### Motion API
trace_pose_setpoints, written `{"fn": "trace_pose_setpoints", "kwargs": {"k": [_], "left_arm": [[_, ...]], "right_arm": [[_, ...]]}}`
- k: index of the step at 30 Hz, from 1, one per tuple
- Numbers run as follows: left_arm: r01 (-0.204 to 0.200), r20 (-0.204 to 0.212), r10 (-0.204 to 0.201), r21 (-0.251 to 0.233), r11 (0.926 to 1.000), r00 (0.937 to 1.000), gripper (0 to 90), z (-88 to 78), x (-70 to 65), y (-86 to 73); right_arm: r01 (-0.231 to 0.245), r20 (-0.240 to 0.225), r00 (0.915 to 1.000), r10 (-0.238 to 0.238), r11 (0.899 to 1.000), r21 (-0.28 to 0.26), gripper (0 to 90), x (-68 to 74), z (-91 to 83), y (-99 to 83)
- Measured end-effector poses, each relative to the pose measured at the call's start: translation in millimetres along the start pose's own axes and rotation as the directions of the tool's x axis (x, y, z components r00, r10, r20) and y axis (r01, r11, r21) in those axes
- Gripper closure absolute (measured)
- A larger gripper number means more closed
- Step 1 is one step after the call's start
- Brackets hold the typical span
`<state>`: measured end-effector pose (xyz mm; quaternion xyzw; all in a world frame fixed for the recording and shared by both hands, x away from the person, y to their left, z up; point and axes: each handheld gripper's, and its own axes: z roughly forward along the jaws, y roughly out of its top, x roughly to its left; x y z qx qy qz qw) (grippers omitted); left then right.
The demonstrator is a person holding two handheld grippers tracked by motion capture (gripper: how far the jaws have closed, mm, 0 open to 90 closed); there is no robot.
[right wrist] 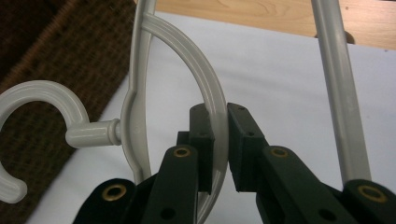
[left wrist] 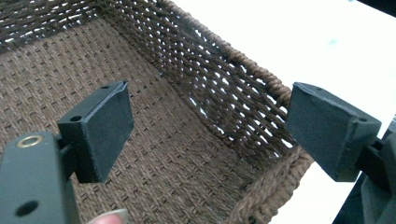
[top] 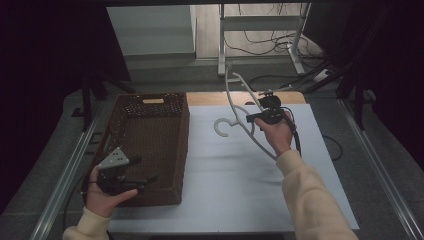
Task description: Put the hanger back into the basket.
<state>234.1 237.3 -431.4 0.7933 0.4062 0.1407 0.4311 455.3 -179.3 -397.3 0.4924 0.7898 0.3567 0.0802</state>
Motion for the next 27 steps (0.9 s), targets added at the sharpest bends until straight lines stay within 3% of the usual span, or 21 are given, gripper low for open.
{"fn": "trace_pose_setpoints", "kwargs": {"k": [9, 14, 21, 27], "left_arm": [[0.006, 0.037, -0.005, -0.021, 0.9998, 0.9993, 15.4, 5.4, -10.4, 11.3], [0.018, 0.066, -0.016, -0.029, 0.9994, 0.9977, 15.4, 8.8, -14.3, 15.9], [-0.016, 0.093, 0.019, -0.029, 0.9994, 0.9955, 15.4, 22.3, -29.0, 31.5], [-0.016, 0.116, 0.018, -0.018, 0.9997, 0.9931, 15.6, 34.3, -37.4, 39.7]], "right_arm": [[-0.075, -0.090, 0.9935, 0.069, 0.995, -0.063, 80.9, 7.4, -15.7, 0.8], [-0.090, -0.115, 0.9903, 0.079, 0.992, -0.092, 80.9, 11.3, -23.9, 1.4], [-0.109, -0.151, 0.9844, 0.091, 0.987, -0.115, 80.8, 18.0, -27.8, -0.6], [-0.110, -0.162, 0.9827, 0.089, 0.987, -0.121, 80.9, 20.6, -26.3, -0.9]]}}
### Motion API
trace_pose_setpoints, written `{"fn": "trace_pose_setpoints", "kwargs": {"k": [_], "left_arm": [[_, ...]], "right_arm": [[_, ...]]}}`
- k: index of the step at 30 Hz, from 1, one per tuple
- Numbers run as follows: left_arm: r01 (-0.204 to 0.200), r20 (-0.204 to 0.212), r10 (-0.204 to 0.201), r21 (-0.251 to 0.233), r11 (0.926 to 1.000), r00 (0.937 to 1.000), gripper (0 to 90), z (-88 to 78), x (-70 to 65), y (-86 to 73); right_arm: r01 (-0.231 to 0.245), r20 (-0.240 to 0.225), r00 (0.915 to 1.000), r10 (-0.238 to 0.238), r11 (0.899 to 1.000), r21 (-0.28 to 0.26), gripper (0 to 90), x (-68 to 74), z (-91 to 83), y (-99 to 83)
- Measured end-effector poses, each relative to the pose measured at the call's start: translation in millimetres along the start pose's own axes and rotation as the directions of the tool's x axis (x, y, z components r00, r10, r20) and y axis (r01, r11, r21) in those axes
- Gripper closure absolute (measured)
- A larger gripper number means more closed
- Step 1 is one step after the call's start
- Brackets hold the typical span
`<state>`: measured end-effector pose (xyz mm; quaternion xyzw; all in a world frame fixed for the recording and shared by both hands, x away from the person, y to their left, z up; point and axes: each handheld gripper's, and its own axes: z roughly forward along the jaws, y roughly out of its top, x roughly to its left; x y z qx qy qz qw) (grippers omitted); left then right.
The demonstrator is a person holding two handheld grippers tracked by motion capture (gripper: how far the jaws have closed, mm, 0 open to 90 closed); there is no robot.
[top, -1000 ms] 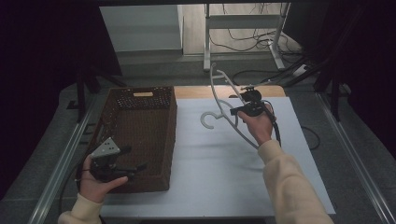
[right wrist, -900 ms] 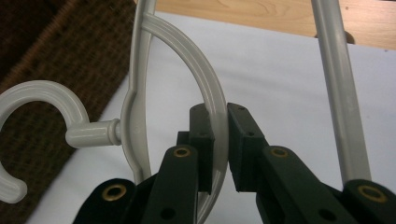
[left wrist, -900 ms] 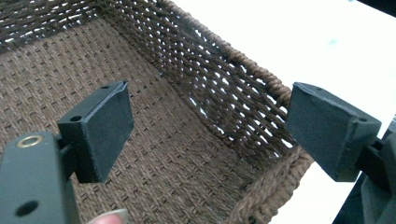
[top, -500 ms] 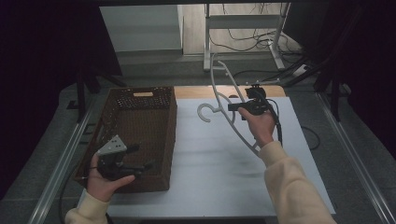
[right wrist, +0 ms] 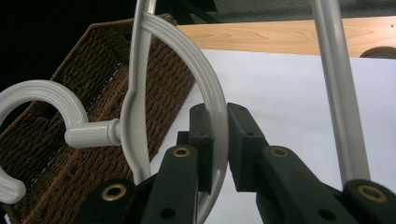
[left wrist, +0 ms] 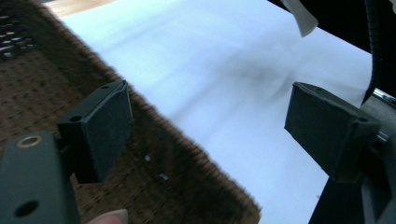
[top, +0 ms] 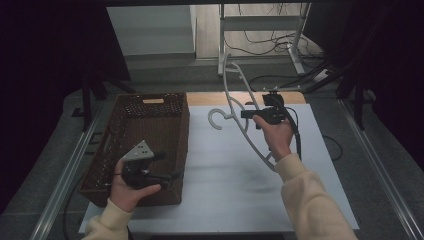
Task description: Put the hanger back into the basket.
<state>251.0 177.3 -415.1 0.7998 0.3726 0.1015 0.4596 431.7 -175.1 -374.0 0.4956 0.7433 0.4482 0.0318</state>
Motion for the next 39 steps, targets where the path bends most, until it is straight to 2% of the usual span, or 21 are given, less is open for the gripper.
{"fn": "trace_pose_setpoints", "kwargs": {"k": [8, 10, 11, 12, 17, 20, 23, 26, 30, 34, 39], "left_arm": [[-0.035, 0.052, 0.034, 0.022, 0.9992, 0.9981, 15.7, 29.9, -19.5, 19.9], [-0.027, 0.079, 0.026, 0.016, 0.9995, 0.9965, 15.7, 34.2, -21.5, 23.9], [-0.027, 0.079, 0.026, 0.016, 0.9995, 0.9965, 15.7, 34.2, -21.5, 23.9], [-0.002, 0.110, 0.002, 0.008, 1.0000, 0.9940, 15.7, 38.6, -22.6, 26.9], [0.004, 0.130, -0.004, 0.000, 1.0000, 0.9915, 16.4, 49.4, -26.0, 32.3], [0.022, 0.149, -0.020, -0.009, 0.9997, 0.9887, 17.0, 56.9, -26.2, 35.4], [0.044, 0.167, -0.040, -0.017, 0.9989, 0.9851, 17.7, 64.5, -25.5, 38.9], [0.062, 0.208, -0.056, -0.026, 0.9977, 0.9766, 18.4, 72.0, -23.8, 42.0], [0.070, 0.249, -0.059, -0.038, 0.9968, 0.9669, 19.7, 82.3, -23.5, 46.2], [0.080, 0.250, -0.068, -0.038, 0.9961, 0.9658, 21.1, 88.8, -23.0, 49.6], [0.102, 0.274, -0.081, -0.061, 0.9930, 0.9583, 23.2, 99.4, -22.9, 56.0]], "right_arm": [[-0.022, -0.026, 0.9994, 0.022, 1.000, -0.017, 80.8, 0.8, 2.6, -0.5], [-0.026, -0.031, 0.9992, 0.026, 0.999, -0.019, 80.9, 1.3, 2.5, -0.4], [-0.026, -0.031, 0.9992, 0.026, 0.999, -0.019, 80.9, 1.3, 2.5, -0.4], [-0.027, -0.040, 0.9988, 0.026, 0.999, -0.018, 80.9, 2.3, 2.3, -0.6], [-0.032, -0.052, 0.9982, 0.030, 0.999, -0.032, 80.8, 4.4, 1.5, -1.6], [-0.042, -0.062, 0.9973, 0.039, 0.998, -0.042, 80.9, 5.4, 1.5, -2.0], [-0.051, -0.075, 0.9961, 0.047, 0.997, -0.050, 80.9, 7.2, 2.0, -2.4], [-0.069, -0.106, 0.9924, 0.062, 0.996, -0.063, 80.9, 10.7, 3.0, -3.6], [-0.078, -0.121, 0.9903, 0.069, 0.994, -0.071, 80.9, 13.7, 3.5, -4.1], [-0.089, -0.139, 0.9873, 0.076, 0.992, -0.088, 80.9, 16.9, 2.3, -4.7], [-0.100, -0.168, 0.9825, 0.079, 0.988, -0.118, 80.9, 22.5, -1.6, -4.9]]}}
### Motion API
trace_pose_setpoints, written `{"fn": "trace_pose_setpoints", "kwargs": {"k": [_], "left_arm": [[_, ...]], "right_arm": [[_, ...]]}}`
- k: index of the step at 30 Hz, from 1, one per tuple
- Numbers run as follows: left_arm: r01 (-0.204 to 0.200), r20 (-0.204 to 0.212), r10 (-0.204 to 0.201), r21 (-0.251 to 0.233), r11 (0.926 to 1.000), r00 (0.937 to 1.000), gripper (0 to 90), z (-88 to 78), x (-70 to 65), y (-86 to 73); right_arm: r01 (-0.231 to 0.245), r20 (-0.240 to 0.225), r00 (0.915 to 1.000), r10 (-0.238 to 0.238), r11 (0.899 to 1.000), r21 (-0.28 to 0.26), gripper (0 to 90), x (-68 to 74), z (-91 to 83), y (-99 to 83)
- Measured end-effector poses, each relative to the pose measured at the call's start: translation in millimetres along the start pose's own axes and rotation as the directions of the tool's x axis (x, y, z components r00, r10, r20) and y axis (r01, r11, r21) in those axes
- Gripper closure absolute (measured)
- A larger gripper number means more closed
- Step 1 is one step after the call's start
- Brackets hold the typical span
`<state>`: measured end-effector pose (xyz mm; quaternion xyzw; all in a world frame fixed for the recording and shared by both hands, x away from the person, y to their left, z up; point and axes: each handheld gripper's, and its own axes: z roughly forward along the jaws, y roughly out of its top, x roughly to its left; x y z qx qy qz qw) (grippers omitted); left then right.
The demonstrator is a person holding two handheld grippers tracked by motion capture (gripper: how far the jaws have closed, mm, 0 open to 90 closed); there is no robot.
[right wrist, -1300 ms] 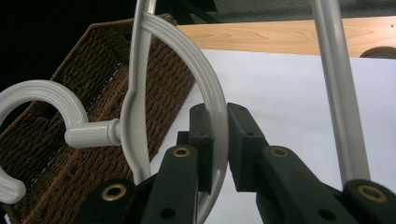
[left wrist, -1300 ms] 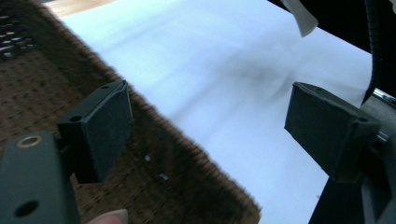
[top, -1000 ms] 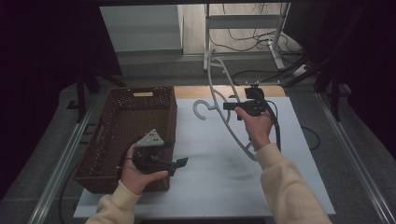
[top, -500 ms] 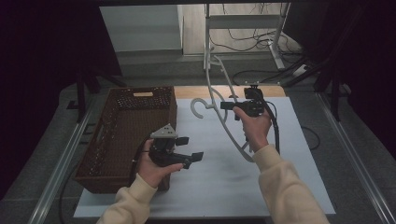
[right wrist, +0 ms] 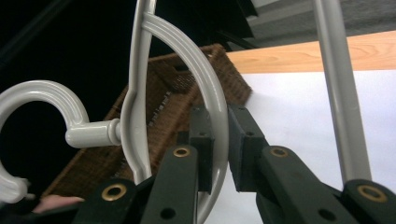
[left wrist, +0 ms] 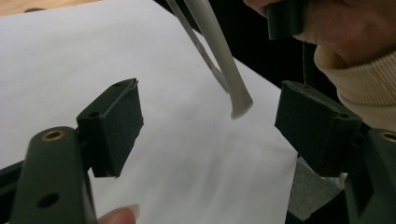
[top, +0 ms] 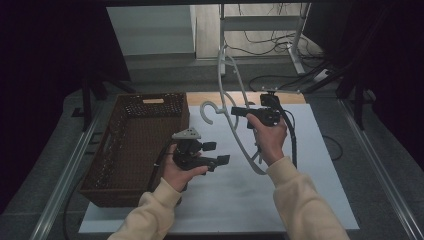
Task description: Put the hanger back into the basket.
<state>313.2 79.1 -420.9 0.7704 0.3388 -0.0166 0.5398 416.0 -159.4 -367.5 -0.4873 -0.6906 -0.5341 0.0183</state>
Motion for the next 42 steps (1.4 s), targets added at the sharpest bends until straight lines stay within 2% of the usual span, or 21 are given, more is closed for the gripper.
{"fn": "trace_pose_setpoints", "kwargs": {"k": [2, 3, 8, 9, 13, 17, 18, 19, 21, 22, 23, 25, 26, 28, 31, 34, 35, 39, 41, 42], "left_arm": [[0.006, 0.004, -0.006, -0.009, 0.9999, 1.0000, 25.4, 4.9, 1.3, 2.1], [0.018, 0.012, -0.018, -0.020, 0.9996, 0.9998, 26.5, 9.3, 2.2, 4.1], [0.023, 0.020, -0.022, -0.032, 0.9992, 0.9996, 30.3, 15.7, 3.7, 8.3], [0.042, 0.029, -0.040, -0.042, 0.9982, 0.9988, 31.2, 18.7, 4.6, 10.2], [0.053, 0.037, -0.052, -0.046, 0.9975, 0.9980, 35.0, 23.0, 5.0, 13.6], [0.072, 0.056, -0.069, -0.049, 0.9962, 0.9960, 47.0, 27.4, 6.1, 16.8], [0.077, 0.065, -0.073, -0.048, 0.9959, 0.9952, 47.0, 28.2, 6.4, 17.4], [0.088, 0.088, -0.084, -0.043, 0.9952, 0.9926, 55.9, 29.3, 8.3, 18.0], [0.099, 0.097, -0.094, -0.043, 0.9942, 0.9908, 58.3, 29.9, 9.3, 18.1], [0.102, 0.103, -0.097, -0.041, 0.9939, 0.9899, 63.3, 30.1, 9.9, 18.2], [0.106, 0.116, -0.101, -0.038, 0.9936, 0.9881, 72.2, 30.0, 10.9, 18.3], [0.120, 0.122, -0.114, -0.037, 0.9921, 0.9859, 75.7, 29.5, 11.2, 18.8], [0.135, 0.138, -0.129, -0.038, 0.9901, 0.9820, 75.7, 29.5, 11.3, 19.1], [0.140, 0.148, -0.134, -0.029, 0.9897, 0.9797, 80.6, 28.3, 12.4, 19.3], [0.126, 0.133, -0.121, -0.029, 0.9916, 0.9836, 81.6, 27.1, 12.6, 18.9], [0.143, 0.150, -0.136, -0.032, 0.9893, 0.9792, 81.7, 25.9, 12.9, 19.6], [0.140, 0.141, -0.134, -0.030, 0.9897, 0.9808, 81.7, 25.4, 12.8, 19.9], [0.152, 0.132, -0.147, -0.030, 0.9880, 0.9803, 81.8, 24.7, 14.5, 19.9], [0.159, 0.130, -0.153, -0.037, 0.9866, 0.9796, 81.9, 24.0, 15.3, 19.9], [0.162, 0.128, -0.155, -0.041, 0.9860, 0.9795, 81.9, 23.3, 15.8, 20.0]], "right_arm": [[-0.026, -0.025, 0.9994, 0.025, 1.000, -0.014, 80.9, 2.2, -0.6, 0.1], [-0.030, -0.029, 0.9991, 0.029, 0.999, -0.017, 80.9, 3.3, -0.9, 0.0], [-0.034, -0.035, 0.9988, 0.033, 0.999, -0.032, 80.9, 5.0, -1.3, -1.1], [-0.046, -0.047, 0.9979, 0.045, 0.998, -0.039, 80.9, 5.5, -1.2, -2.0], [-0.058, -0.060, 0.9967, 0.055, 0.997, -0.047, 80.9, 6.3, -0.8, -3.2], [-0.077, -0.075, 0.9946, 0.073, 0.995, -0.056, 80.9, 7.2, 1.2, -4.8], [-0.077, -0.078, 0.9942, 0.073, 0.996, -0.052, 80.9, 7.0, 1.5, -5.2], [-0.088, -0.086, 0.9928, 0.083, 0.995, -0.055, 80.9, 7.1, 3.0, -6.2], [-0.089, -0.090, 0.9924, 0.084, 0.994, -0.055, 80.9, 6.8, 3.5, -6.7], [-0.096, -0.096, 0.9912, 0.091, 0.994, -0.052, 80.8, 6.9, 4.3, -7.5], [-0.092, -0.093, 0.9919, 0.087, 0.995, -0.049, 80.8, 7.0, 5.1, -8.5], [-0.087, -0.091, 0.9925, 0.082, 0.995, -0.048, 80.8, 6.7, 5.3, -8.9], [-0.091, -0.094, 0.9919, 0.086, 0.994, -0.052, 80.7, 6.4, 5.6, -9.2], [-0.103, -0.116, 0.9884, 0.098, 0.994, -0.037, 80.3, 4.4, 5.5, -9.5], [-0.102, -0.122, 0.9878, 0.097, 0.994, -0.035, 79.8, 4.0, 4.8, -9.0], [-0.094, -0.126, 0.9880, 0.089, 0.995, -0.032, 77.2, 2.7, 3.9, -8.3], [-0.093, -0.127, 0.9880, 0.088, 0.995, -0.030, 75.7, 2.5, 3.9, -8.2], [-0.087, -0.148, 0.9854, 0.084, 0.996, -0.014, 65.6, 1.4, 4.7, -7.3], [-0.074, -0.154, 0.9857, 0.069, 0.997, -0.028, 58.3, 0.8, 4.0, -6.6], [-0.074, -0.154, 0.9857, 0.069, 0.997, -0.028, 58.3, 0.8, 4.0, -6.6]]}}
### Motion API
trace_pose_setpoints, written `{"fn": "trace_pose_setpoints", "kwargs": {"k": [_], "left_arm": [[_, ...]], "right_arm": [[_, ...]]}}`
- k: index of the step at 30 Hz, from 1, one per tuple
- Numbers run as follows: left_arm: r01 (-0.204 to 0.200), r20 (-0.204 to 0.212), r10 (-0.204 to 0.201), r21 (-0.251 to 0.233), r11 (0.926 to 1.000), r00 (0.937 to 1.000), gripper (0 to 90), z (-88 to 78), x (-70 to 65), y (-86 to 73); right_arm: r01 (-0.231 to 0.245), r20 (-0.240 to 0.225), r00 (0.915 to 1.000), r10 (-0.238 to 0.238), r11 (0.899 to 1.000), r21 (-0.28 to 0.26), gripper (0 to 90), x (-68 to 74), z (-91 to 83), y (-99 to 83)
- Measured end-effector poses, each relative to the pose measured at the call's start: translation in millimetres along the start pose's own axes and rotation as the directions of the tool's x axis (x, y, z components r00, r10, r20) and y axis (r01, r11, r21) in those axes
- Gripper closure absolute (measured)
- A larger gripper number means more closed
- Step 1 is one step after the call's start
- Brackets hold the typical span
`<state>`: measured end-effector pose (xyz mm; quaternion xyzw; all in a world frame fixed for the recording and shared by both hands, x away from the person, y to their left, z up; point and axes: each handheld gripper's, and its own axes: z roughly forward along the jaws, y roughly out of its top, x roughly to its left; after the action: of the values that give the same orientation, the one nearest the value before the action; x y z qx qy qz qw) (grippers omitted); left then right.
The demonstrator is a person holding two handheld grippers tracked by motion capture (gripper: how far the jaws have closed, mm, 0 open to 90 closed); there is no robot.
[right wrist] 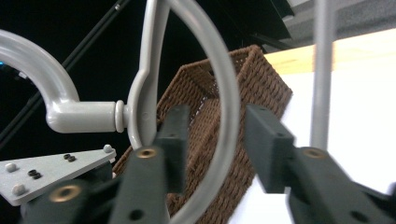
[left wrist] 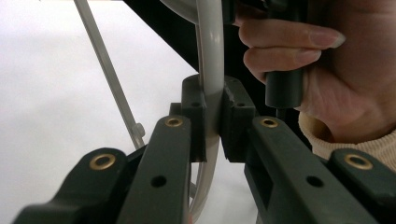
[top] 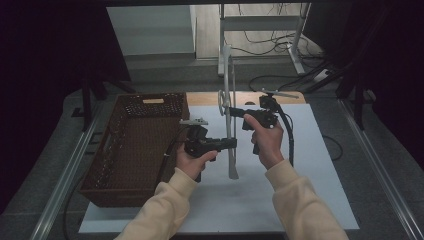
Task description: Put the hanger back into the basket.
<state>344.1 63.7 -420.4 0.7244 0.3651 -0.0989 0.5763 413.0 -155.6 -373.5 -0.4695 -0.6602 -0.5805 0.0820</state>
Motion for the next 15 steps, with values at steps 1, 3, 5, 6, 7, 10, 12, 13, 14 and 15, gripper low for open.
{"fn": "trace_pose_setpoints", "kwargs": {"k": [1, 3, 5, 6, 7, 10, 12, 13, 14, 15], "left_arm": [[0.003, -0.002, -0.003, -0.004, 1.0000, 1.0000, 81.9, -0.9, 0.6, 0.2], [0.003, -0.004, -0.003, -0.004, 1.0000, 1.0000, 81.9, -3.0, 1.2, 0.6], [0.001, -0.004, -0.001, -0.006, 1.0000, 1.0000, 81.9, -5.1, 1.0, 0.5], [0.001, -0.004, -0.001, -0.006, 1.0000, 1.0000, 81.9, -5.1, 1.0, 0.5], [0.000, -0.006, 0.000, -0.007, 1.0000, 1.0000, 81.9, -7.0, 1.0, 0.8], [-0.001, -0.009, 0.001, -0.006, 1.0000, 1.0000, 81.9, -9.0, 1.4, 1.3], [-0.003, -0.011, 0.003, -0.003, 1.0000, 0.9999, 81.9, -11.0, 1.4, 1.4], [-0.005, -0.010, 0.005, -0.001, 1.0000, 0.9999, 81.9, -12.4, 1.1, 1.4], [-0.008, -0.009, 0.008, 0.000, 1.0000, 0.9999, 81.9, -13.5, 0.7, 1.4], [-0.010, -0.011, 0.010, 0.003, 0.9999, 0.9999, 81.9, -14.7, 0.1, 1.5]], "right_arm": [[-0.002, -0.005, 1.0000, 0.002, 1.000, -0.005, 56.0, -0.6, -0.9, 0.6], [-0.012, 0.034, 0.9994, 0.012, 1.000, -0.013, 46.3, -2.2, -4.9, 2.5], [0.006, 0.048, 0.9988, -0.005, 1.000, -0.015, 43.5, -4.2, -9.8, 3.5], [0.020, 0.058, 0.9981, -0.019, 1.000, -0.017, 41.4, -4.9, -12.9, 3.8], [0.036, 0.069, 0.9970, -0.034, 0.999, -0.020, 39.6, -5.5, -16.2, 4.0], [0.064, 0.091, 0.9939, -0.062, 0.998, -0.020, 36.0, -7.0, -23.3, 3.6], [0.078, 0.094, 0.9928, -0.074, 0.997, -0.031, 32.6, -10.3, -32.1, 2.6], [0.080, 0.097, 0.9924, -0.077, 0.996, -0.035, 32.0, -11.6, -35.2, 2.1], [0.089, 0.100, 0.9914, -0.085, 0.995, -0.039, 31.2, -14.1, -40.3, 1.1], [0.096, 0.108, 0.9900, -0.091, 0.995, -0.039, 30.7, -16.1, -44.2, 0.1]]}}
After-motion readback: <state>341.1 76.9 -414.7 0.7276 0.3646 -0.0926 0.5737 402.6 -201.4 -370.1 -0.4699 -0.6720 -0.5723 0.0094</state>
